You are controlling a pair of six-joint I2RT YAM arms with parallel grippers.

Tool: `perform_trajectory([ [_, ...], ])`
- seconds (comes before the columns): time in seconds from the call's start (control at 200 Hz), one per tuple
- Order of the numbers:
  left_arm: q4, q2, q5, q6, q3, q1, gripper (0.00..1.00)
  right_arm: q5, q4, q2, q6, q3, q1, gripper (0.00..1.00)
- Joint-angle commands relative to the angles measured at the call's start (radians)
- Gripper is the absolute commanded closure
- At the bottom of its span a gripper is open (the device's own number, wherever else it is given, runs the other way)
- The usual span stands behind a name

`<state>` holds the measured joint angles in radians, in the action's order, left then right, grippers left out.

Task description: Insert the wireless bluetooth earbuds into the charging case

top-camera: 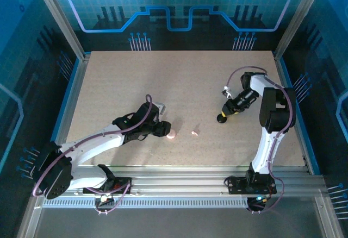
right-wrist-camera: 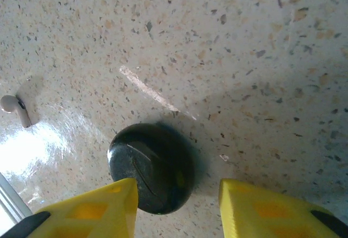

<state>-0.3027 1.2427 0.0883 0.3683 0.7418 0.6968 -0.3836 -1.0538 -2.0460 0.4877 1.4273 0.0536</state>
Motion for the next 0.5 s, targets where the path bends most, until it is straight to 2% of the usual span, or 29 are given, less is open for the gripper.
perform_trajectory([
  [0.0,-0.052,-0.035,0.047,0.026,0.017,0.002,0.39,0.002,0.006,0.066,-0.062,0.017,0.011,0.55],
  [0.16,-0.073,-0.116,0.073,0.084,-0.021,-0.020,0.37,0.010,0.028,0.195,-0.276,0.018,0.007,0.44],
  [0.24,-0.110,-0.149,0.074,0.116,-0.030,-0.057,0.37,0.040,0.000,0.262,-0.365,0.018,-0.038,0.41],
  [0.34,-0.185,-0.193,0.057,0.162,-0.034,-0.133,0.37,0.130,-0.025,0.360,-0.451,0.007,-0.159,0.39],
  [0.49,-0.258,-0.269,-0.022,0.209,-0.060,-0.279,0.37,0.245,-0.065,0.440,-0.570,0.019,-0.408,0.38],
])
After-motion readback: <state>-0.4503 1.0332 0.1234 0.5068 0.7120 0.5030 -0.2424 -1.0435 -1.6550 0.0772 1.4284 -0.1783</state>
